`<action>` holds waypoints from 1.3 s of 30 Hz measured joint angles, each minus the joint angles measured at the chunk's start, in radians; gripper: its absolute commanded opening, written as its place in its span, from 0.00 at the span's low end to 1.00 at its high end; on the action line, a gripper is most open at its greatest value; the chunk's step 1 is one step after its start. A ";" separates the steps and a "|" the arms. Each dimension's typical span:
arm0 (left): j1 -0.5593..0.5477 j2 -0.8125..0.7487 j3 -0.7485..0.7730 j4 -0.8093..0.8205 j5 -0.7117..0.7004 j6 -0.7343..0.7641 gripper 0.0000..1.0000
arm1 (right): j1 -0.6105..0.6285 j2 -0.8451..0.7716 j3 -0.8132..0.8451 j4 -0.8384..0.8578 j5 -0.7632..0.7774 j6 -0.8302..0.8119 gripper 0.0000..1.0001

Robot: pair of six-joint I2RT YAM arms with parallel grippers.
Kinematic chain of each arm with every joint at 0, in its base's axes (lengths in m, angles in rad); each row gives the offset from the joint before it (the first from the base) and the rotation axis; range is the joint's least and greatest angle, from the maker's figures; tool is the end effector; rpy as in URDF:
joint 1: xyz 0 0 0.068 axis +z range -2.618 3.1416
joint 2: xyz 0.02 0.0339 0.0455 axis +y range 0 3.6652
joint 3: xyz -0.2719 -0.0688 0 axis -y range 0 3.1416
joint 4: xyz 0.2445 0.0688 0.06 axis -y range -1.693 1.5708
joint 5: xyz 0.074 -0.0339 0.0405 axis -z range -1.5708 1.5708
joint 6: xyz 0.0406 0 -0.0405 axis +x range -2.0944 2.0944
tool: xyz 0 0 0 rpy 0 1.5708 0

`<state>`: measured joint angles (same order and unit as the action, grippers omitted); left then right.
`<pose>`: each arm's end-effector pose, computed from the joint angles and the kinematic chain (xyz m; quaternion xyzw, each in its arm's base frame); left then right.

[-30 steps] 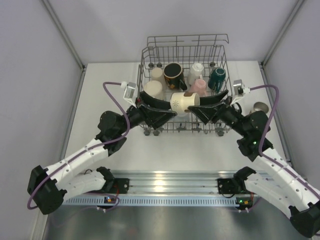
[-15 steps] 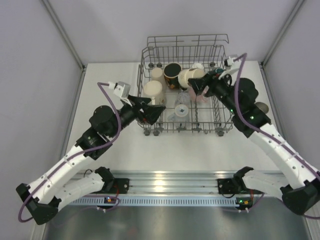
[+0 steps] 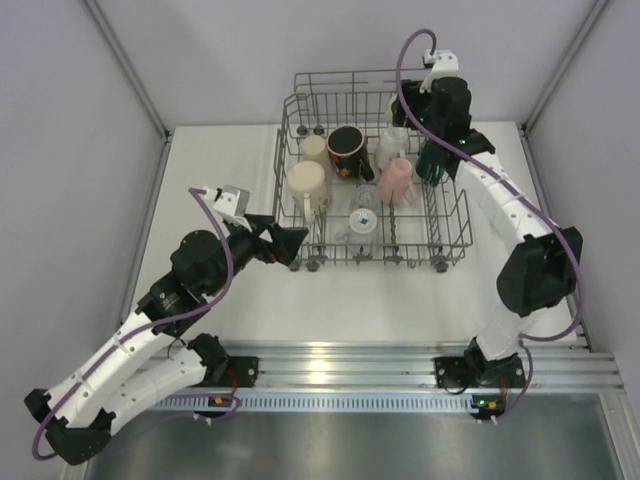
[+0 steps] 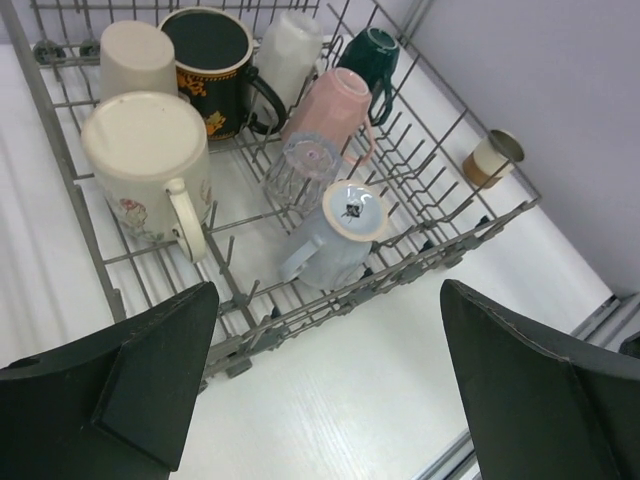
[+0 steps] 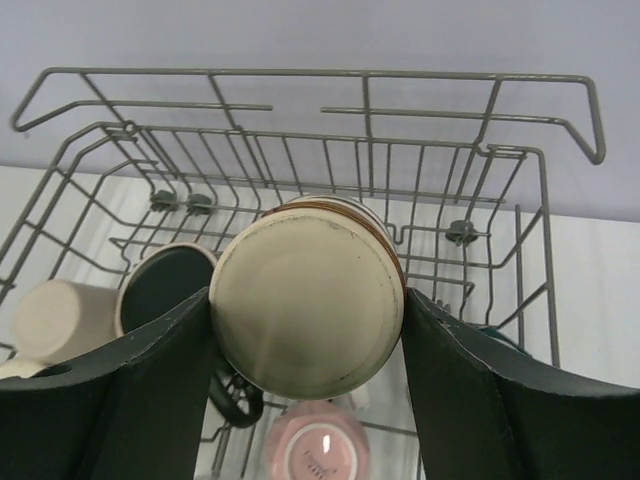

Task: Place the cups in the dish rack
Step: Place the cup upside down on the dish rack

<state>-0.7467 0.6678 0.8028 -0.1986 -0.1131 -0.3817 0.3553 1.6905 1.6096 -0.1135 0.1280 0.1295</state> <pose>0.1167 -0.1018 0.3670 0.0941 0.7230 -0.3305 0.5993 0.3891 0.1389 0.4014 -0.0465 0.7705 0.1042 0.6272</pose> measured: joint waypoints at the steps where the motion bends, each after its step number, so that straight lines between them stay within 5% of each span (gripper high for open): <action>1: 0.000 0.000 -0.008 -0.003 -0.007 0.004 0.98 | -0.018 0.026 0.023 0.004 -0.008 -0.004 0.00; 28: 0.000 0.037 -0.047 -0.040 -0.049 0.087 0.98 | -0.108 0.524 0.351 0.098 -0.086 -0.188 0.00; 39: 0.000 0.083 -0.047 -0.042 -0.056 0.096 0.98 | -0.108 0.606 0.447 0.035 -0.134 -0.190 0.22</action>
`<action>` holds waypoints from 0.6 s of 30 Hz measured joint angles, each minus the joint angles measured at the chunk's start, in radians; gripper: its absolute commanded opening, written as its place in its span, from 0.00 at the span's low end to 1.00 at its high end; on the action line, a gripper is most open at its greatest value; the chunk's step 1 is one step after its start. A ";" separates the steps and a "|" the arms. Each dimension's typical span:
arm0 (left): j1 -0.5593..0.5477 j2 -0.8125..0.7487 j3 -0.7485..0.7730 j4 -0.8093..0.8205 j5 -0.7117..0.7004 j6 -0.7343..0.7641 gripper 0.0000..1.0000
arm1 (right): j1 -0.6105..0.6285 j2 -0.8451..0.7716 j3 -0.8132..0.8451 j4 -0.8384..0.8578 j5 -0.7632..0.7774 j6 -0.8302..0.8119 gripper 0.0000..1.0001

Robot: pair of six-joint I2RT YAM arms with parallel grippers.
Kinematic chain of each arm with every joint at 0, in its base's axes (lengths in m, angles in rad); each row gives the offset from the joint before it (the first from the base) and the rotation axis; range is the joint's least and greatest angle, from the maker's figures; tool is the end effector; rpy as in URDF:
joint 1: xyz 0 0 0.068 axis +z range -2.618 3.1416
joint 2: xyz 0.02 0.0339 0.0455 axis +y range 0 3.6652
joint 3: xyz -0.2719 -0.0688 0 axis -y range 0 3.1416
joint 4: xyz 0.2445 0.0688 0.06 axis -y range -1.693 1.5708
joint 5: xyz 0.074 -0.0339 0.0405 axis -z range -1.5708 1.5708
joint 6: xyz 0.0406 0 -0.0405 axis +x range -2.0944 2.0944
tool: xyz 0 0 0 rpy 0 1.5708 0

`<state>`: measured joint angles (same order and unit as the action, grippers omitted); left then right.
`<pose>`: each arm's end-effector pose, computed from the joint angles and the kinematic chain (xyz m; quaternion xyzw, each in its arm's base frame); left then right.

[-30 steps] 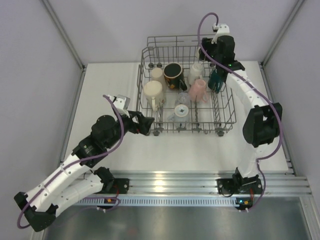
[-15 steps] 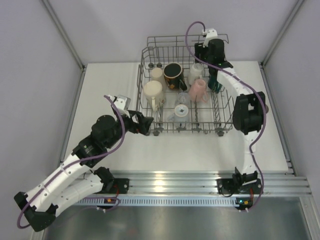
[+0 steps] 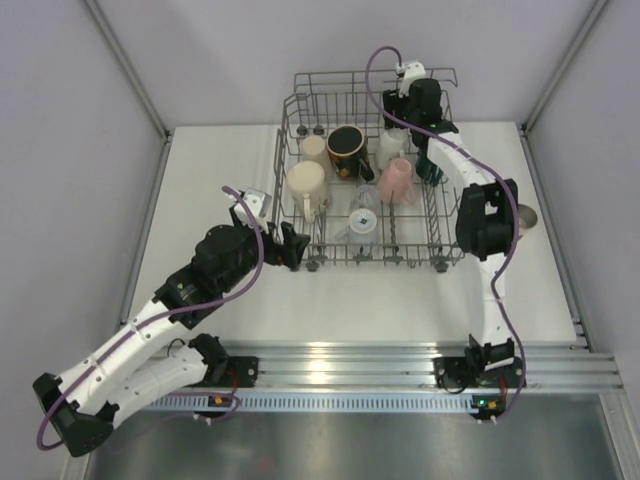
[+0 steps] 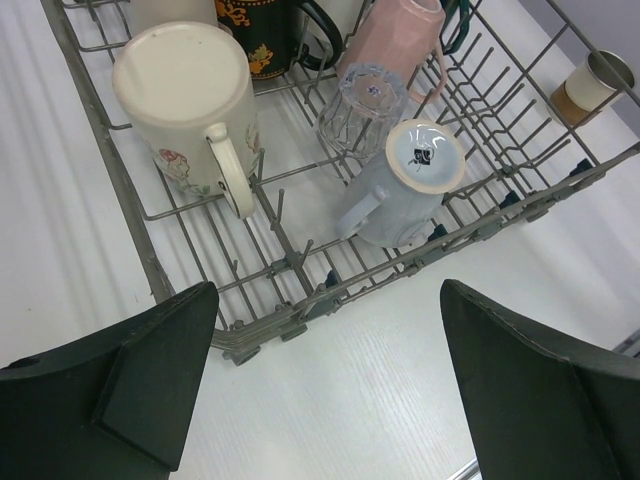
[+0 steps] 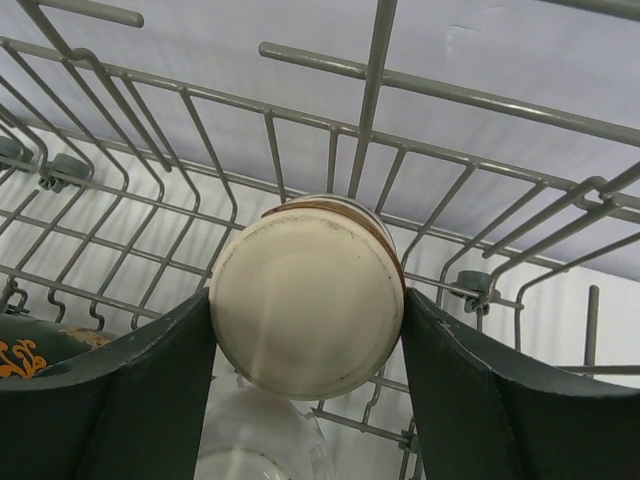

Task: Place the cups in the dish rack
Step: Place the cup upside down on the dish rack

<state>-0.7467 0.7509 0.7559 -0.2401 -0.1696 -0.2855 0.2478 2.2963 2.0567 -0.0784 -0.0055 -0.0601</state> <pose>0.1340 -0.1147 0.3337 0.1277 0.7736 -0.2467 0.5695 0.5438 0.1378 0.2814 -0.1258 0.8003 0.0572 0.5834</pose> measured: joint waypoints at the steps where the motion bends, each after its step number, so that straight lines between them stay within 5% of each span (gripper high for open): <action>1: 0.000 0.000 0.001 0.000 0.000 0.000 0.98 | 0.000 0.006 0.007 -0.008 -0.001 0.000 0.22; 8: 0.000 -0.001 0.002 0.000 -0.004 0.001 0.98 | 0.000 0.039 0.048 -0.043 -0.014 0.005 0.52; 18: 0.000 -0.003 0.003 0.000 -0.011 0.001 0.98 | 0.000 0.063 0.087 -0.072 -0.040 0.001 0.61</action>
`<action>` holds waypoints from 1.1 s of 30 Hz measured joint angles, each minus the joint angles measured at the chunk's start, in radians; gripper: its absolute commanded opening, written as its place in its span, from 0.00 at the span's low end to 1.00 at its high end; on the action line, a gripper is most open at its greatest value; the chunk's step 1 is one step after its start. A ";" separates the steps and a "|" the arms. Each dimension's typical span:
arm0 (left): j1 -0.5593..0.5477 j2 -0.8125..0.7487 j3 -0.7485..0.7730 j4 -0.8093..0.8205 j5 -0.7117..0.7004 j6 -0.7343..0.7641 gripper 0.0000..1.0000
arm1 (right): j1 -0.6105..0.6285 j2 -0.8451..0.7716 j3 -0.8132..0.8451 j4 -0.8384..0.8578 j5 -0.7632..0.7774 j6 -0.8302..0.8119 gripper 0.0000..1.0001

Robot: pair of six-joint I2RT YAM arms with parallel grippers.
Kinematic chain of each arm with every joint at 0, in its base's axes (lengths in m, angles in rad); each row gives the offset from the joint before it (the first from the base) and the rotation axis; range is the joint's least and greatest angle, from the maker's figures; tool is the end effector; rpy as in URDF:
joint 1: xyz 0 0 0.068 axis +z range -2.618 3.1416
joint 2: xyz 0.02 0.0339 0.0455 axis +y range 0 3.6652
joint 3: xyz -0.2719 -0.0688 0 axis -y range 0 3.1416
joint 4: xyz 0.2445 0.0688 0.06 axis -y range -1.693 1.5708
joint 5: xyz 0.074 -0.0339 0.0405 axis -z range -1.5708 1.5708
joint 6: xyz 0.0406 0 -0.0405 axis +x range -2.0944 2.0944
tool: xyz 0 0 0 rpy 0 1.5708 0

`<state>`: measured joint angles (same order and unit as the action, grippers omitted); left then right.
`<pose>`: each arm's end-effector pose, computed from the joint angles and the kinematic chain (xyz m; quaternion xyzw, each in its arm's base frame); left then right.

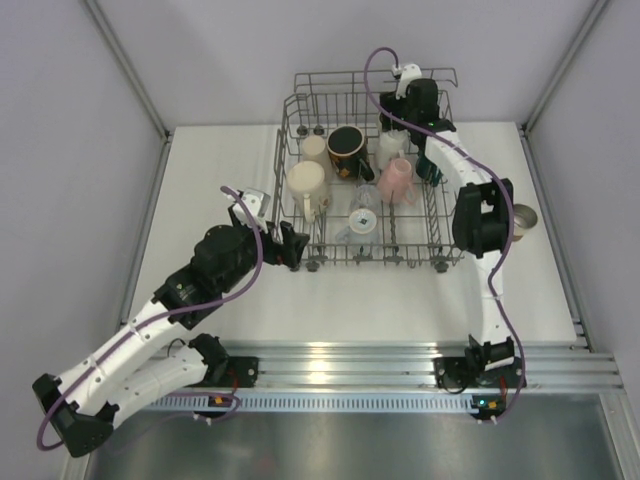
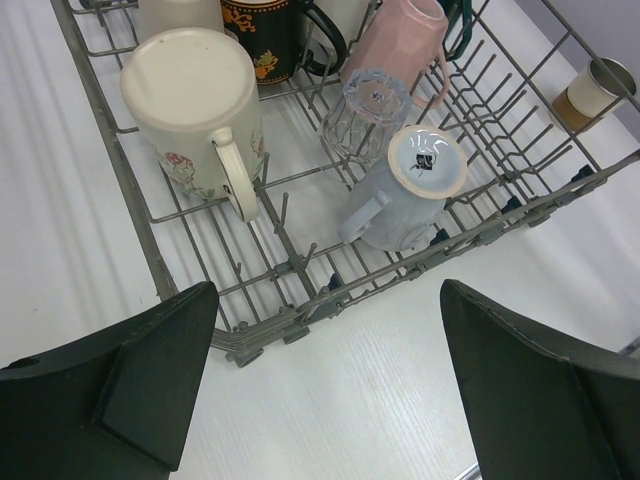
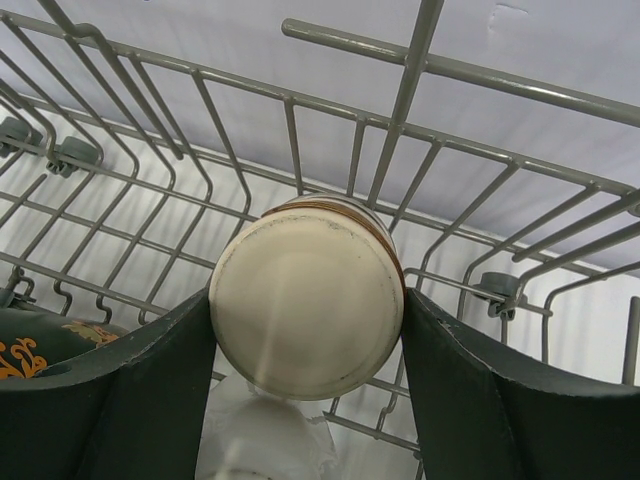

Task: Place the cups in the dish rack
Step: Place the cup upside down on the dish rack

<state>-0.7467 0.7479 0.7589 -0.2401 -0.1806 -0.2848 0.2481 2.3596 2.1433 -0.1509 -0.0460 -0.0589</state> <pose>0.1337 -0.1138 0.3352 0.1240 0.7722 -0.2439 0.5734 0.5536 0.1422 0.2701 -0.1389 0.8124 0.0723 0.5617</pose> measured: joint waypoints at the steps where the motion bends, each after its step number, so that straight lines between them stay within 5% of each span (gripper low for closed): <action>1: 0.000 -0.002 0.000 0.000 0.000 0.000 0.98 | 0.000 0.000 0.000 0.000 -0.001 0.000 0.62; 19: 0.000 -0.058 0.034 0.000 0.000 0.000 0.98 | 0.000 0.008 0.019 -0.013 0.006 0.018 0.79; 33: 0.000 -0.061 0.045 -0.001 0.000 0.000 0.98 | 0.000 0.005 0.019 -0.015 0.006 0.026 0.79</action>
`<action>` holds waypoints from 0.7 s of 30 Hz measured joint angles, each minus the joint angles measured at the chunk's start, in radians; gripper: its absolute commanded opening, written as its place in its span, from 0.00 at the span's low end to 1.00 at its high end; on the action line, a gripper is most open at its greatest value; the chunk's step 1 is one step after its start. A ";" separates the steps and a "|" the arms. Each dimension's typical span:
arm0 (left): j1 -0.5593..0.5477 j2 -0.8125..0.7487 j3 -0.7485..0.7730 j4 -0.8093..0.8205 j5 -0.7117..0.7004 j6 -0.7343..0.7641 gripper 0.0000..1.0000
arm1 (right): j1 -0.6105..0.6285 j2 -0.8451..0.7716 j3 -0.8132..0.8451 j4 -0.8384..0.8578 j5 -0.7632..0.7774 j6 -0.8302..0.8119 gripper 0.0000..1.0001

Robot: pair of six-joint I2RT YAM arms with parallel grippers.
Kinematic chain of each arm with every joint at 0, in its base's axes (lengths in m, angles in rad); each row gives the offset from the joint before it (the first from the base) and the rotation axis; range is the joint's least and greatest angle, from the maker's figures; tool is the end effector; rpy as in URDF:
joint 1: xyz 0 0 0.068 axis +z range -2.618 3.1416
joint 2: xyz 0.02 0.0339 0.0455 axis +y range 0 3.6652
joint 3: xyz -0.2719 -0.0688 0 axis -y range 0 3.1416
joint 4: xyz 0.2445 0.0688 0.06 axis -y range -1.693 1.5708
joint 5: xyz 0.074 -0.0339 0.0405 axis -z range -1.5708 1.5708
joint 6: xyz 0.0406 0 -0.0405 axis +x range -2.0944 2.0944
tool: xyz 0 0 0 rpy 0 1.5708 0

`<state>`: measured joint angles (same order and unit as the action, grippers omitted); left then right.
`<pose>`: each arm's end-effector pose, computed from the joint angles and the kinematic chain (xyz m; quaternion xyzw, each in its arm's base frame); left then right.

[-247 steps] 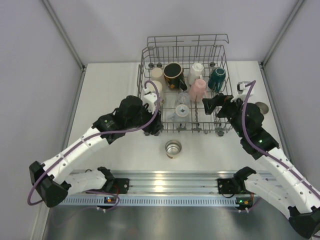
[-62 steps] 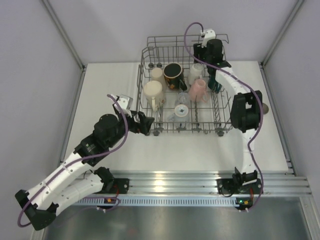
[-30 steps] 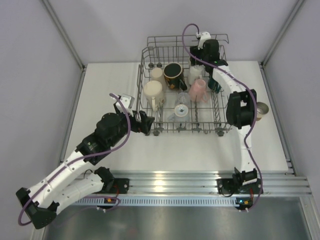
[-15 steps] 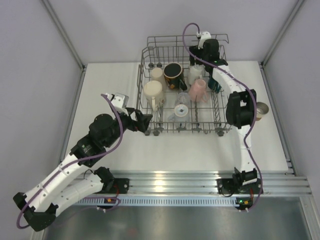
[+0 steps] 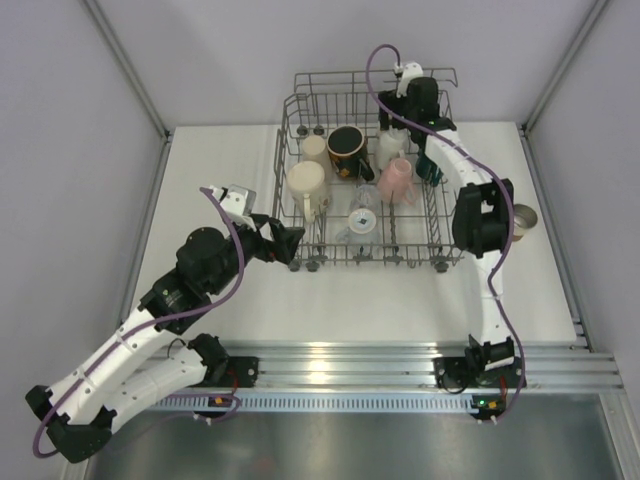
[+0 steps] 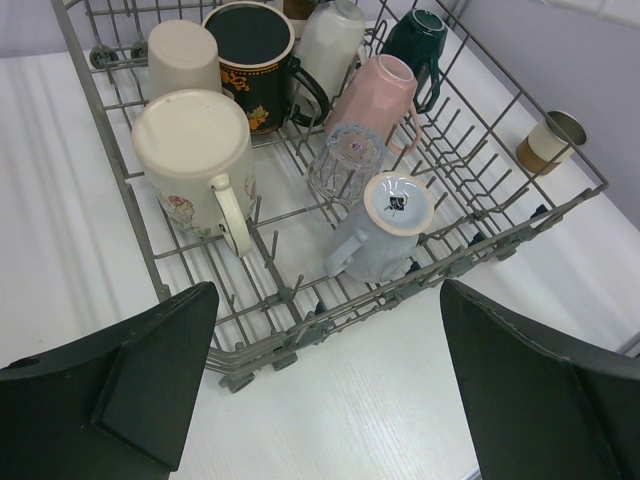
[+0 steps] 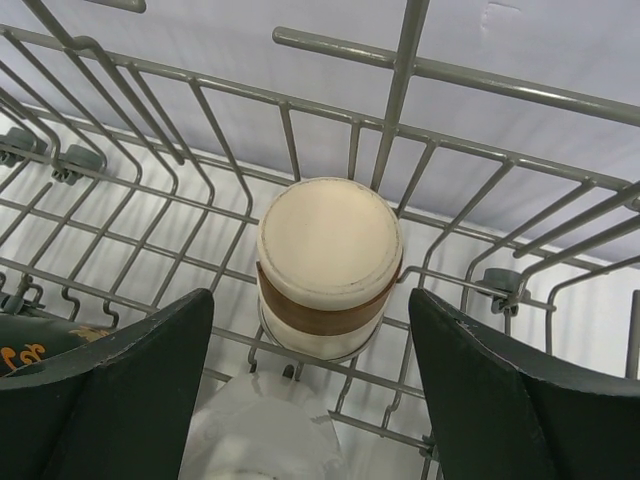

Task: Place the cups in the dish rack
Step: Place the cup upside down on the dish rack, then grab a cup with the right arm

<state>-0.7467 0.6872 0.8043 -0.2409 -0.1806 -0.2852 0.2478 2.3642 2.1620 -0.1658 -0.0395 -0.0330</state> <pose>0.1214 -0.1024 0.3601 0.1126 0.7403 -0.2665 0.6068 0.5544 0.1419 0.2727 -0.1264 0.8147 0.0768 0.5607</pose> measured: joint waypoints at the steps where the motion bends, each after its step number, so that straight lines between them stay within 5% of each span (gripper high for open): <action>1: 0.000 0.000 0.000 0.000 0.000 0.000 0.98 | 0.000 -0.003 0.000 -0.003 0.000 0.003 0.79; 7: 0.000 0.000 0.003 -0.001 0.000 0.000 0.98 | -0.002 -0.130 -0.077 -0.031 0.010 0.055 0.80; 21: 0.000 -0.011 0.047 -0.049 0.008 -0.056 0.98 | -0.122 -0.830 -0.474 -0.233 0.280 0.478 0.73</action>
<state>-0.7467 0.6765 0.8509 -0.2897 -0.1722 -0.3416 0.1257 1.5337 1.6882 -0.3985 0.2405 0.4446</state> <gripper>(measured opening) 0.982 0.734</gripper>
